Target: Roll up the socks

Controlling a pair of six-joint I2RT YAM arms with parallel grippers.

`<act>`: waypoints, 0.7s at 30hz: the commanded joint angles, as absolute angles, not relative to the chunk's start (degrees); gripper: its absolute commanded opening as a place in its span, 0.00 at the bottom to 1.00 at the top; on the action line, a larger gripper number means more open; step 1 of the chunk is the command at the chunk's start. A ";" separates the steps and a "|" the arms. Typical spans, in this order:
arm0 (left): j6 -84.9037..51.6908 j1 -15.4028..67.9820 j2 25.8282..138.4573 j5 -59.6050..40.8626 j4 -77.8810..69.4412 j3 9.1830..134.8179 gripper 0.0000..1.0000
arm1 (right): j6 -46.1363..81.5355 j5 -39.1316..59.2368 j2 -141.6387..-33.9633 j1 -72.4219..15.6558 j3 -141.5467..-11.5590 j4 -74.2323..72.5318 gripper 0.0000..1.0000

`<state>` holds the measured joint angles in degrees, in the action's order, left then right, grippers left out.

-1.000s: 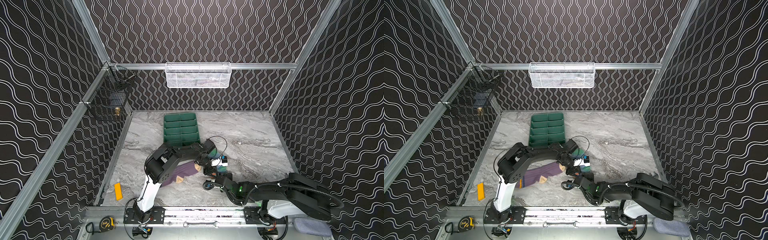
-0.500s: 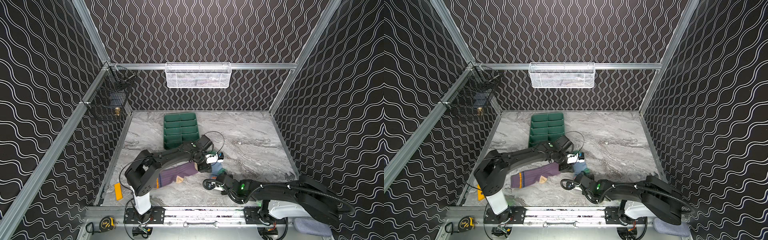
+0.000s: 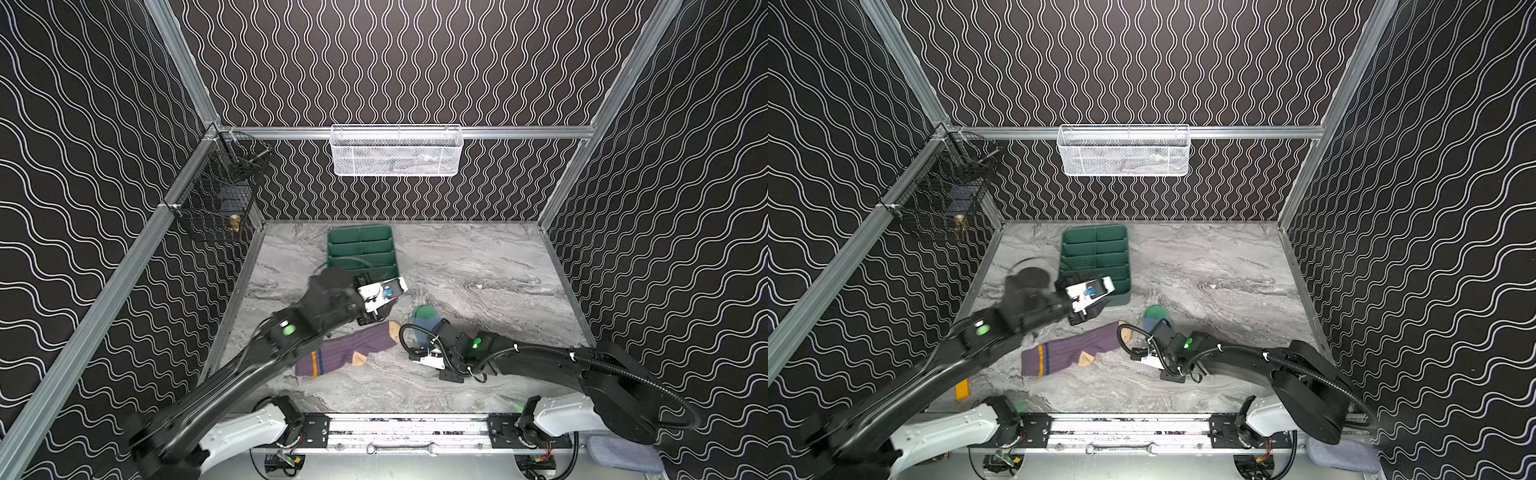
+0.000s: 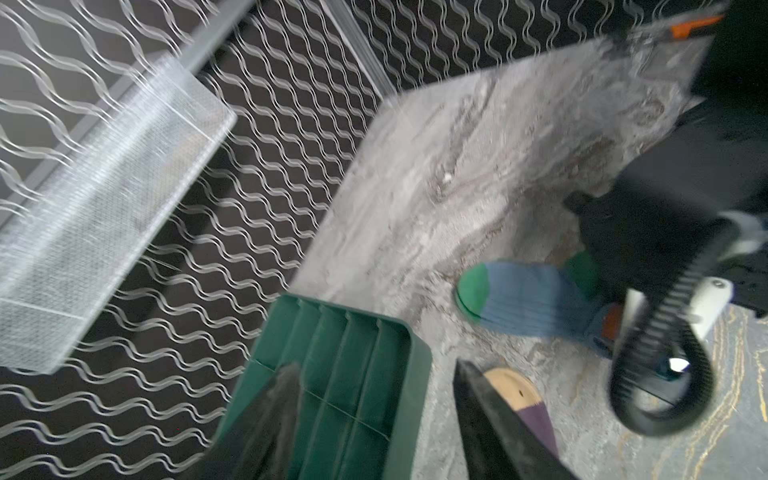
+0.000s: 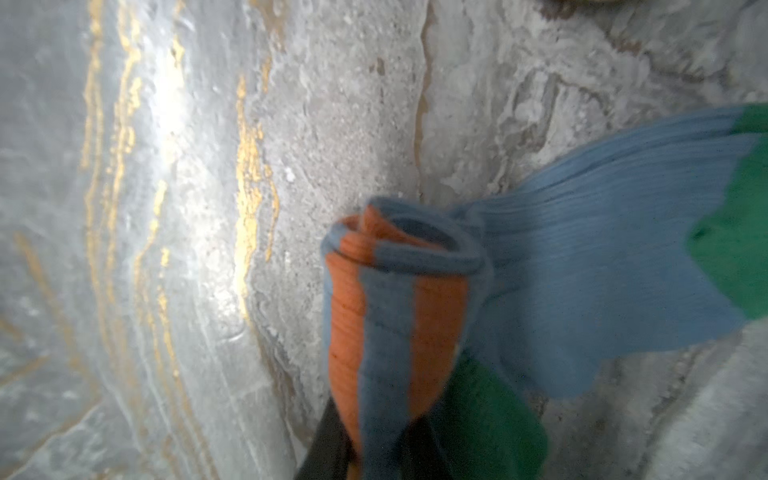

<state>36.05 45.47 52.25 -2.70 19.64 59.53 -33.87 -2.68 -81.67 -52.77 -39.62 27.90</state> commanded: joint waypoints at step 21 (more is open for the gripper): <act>54.41 73.98 84.84 21.35 -7.37 42.05 0.61 | -40.48 12.48 -102.48 -39.03 -56.86 43.57 0.00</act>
<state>54.59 73.56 80.42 17.30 7.79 42.59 -38.30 16.27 -100.88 -39.27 -57.76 46.85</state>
